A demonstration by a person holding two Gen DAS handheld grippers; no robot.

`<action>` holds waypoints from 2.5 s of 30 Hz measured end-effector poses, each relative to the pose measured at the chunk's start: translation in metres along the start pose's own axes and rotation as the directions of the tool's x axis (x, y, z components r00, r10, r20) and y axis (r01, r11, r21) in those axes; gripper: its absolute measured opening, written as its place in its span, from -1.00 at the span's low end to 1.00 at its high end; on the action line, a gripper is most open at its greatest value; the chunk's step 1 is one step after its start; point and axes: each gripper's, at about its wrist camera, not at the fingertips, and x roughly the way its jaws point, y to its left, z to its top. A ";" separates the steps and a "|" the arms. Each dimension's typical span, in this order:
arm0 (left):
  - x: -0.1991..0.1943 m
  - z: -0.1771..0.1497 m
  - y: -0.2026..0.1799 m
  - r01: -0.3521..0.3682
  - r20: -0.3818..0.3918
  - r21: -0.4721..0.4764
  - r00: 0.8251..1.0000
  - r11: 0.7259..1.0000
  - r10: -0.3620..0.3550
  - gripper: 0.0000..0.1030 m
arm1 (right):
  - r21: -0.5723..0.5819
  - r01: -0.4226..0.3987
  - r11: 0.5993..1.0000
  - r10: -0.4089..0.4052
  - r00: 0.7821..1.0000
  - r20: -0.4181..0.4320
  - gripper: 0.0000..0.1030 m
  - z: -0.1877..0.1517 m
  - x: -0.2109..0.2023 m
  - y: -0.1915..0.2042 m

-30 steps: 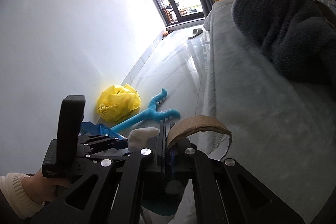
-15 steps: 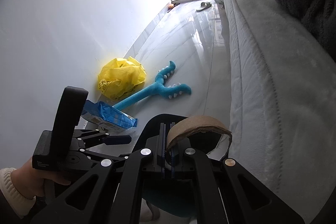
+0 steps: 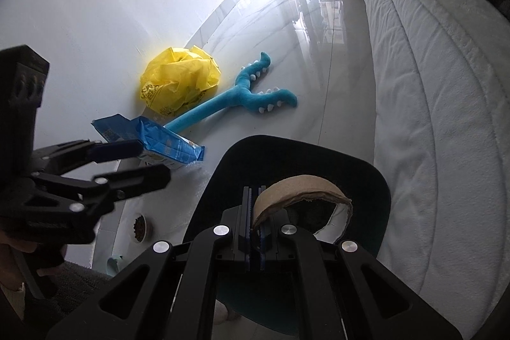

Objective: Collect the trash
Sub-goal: 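Open the left tool over the bin while the right tool releases the ring, then move the right tool to the blue-white wipes pack and grasp it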

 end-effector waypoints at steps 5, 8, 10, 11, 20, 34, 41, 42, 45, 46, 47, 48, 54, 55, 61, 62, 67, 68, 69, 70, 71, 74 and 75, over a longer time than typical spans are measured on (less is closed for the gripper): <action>-0.019 0.004 0.003 0.007 0.077 0.016 0.997 1.000 -0.008 0.50 | -0.008 0.015 1.000 -0.015 0.998 -0.053 -0.92 -0.006 0.015 0.000; -0.028 0.007 0.003 0.010 0.118 0.023 0.993 1.000 -0.012 0.50 | -0.014 0.024 1.000 -0.025 0.997 -0.070 -0.92 -0.007 0.023 0.002; -0.034 0.009 0.003 0.013 0.143 0.025 0.990 1.000 -0.016 0.50 | -0.021 0.025 0.999 -0.027 0.996 -0.086 -0.92 -0.008 0.026 0.003; -0.036 0.009 0.003 0.014 0.153 0.025 0.988 1.000 -0.018 0.50 | -0.028 0.025 0.999 -0.028 0.995 -0.096 -0.92 -0.009 0.028 0.005; -0.056 0.021 -0.004 0.052 0.237 0.013 0.970 0.999 -0.053 0.50 | -0.068 0.019 0.998 -0.031 0.984 -0.178 -0.85 -0.017 0.036 0.015; -0.080 0.038 -0.036 0.065 0.330 0.018 0.941 0.998 -0.068 0.50 | -0.067 -0.024 0.997 0.014 0.989 -0.144 -0.08 -0.021 -0.008 0.010; -0.085 0.046 -0.075 0.086 0.376 0.051 0.921 0.995 -0.099 0.50 | -0.068 -0.022 0.997 0.019 0.999 -0.047 -0.08 -0.022 -0.059 -0.012; -0.085 0.046 -0.080 0.089 0.383 0.060 0.918 0.994 -0.105 0.50 | -0.066 -0.021 0.998 0.019 0.999 -0.029 -0.08 -0.021 -0.067 -0.017; -0.087 0.047 -0.105 0.090 0.410 0.107 0.903 0.990 -0.126 0.52 | -0.049 -0.007 0.999 0.008 0.999 0.031 -0.08 -0.019 -0.094 -0.034; -0.087 0.047 -0.112 0.092 0.416 0.121 0.900 0.988 -0.134 0.54 | -0.042 0.004 0.999 -0.002 0.999 0.045 -0.07 -0.019 -0.100 -0.040; -0.087 0.047 -0.119 0.094 0.419 0.136 0.897 0.986 -0.143 0.57 | -0.031 0.018 0.999 -0.016 0.998 0.062 -0.07 -0.020 -0.109 -0.047; -0.086 0.046 -0.126 0.096 0.420 0.148 0.895 0.984 -0.151 0.58 | -0.025 0.028 0.999 -0.026 0.997 0.074 -0.07 -0.020 -0.114 -0.053; -0.074 0.045 -0.170 0.115 0.395 0.188 0.901 0.975 -0.182 0.61 | -0.003 0.138 0.990 -0.136 0.975 0.175 0.09 -0.026 -0.158 -0.087; -0.072 0.045 -0.176 0.118 0.392 0.194 0.901 0.974 -0.187 0.63 | 0.012 0.154 0.988 -0.153 0.970 0.191 0.09 -0.028 -0.166 -0.095; -0.060 0.042 -0.208 0.138 0.362 0.226 0.907 0.964 -0.214 0.67 | 0.084 0.270 0.959 -0.283 0.917 0.280 0.26 -0.037 -0.206 -0.135; -0.058 0.041 -0.214 0.142 0.357 0.230 0.908 0.963 -0.219 0.68 | 0.093 0.284 0.954 -0.299 0.909 0.291 0.30 -0.038 -0.211 -0.139; -0.050 0.043 -0.236 0.161 0.338 0.245 0.910 0.956 -0.239 0.74 | 0.155 0.326 0.933 -0.359 0.878 0.315 0.44 -0.041 -0.228 -0.162; -0.049 0.043 -0.240 0.165 0.334 0.246 0.911 0.955 -0.243 0.74 | 0.167 0.327 0.930 -0.365 0.876 0.316 0.44 -0.042 -0.231 -0.167; -0.047 0.044 -0.243 0.170 0.330 0.247 0.911 0.954 -0.247 0.75 | 0.179 0.330 0.927 -0.372 0.873 0.317 0.44 -0.043 -0.233 -0.171; -0.045 0.044 -0.247 0.175 0.323 0.247 0.912 0.953 -0.251 0.76 | 0.190 0.332 0.924 -0.378 0.869 0.319 0.45 -0.044 -0.235 -0.176; -0.044 0.045 -0.250 0.178 0.319 0.246 0.913 0.953 -0.253 0.77 | 0.197 0.335 0.921 -0.384 0.866 0.320 0.46 -0.045 -0.237 -0.180; -0.040 0.044 -0.256 0.195 0.305 0.243 0.914 0.950 -0.266 0.83 | 0.212 0.360 0.909 -0.412 0.852 0.324 0.53 -0.047 -0.243 -0.189; -0.036 0.045 -0.259 0.201 0.291 0.239 0.919 0.950 -0.267 0.83 | 0.217 0.372 0.903 -0.426 0.845 0.323 0.55 -0.047 -0.245 -0.194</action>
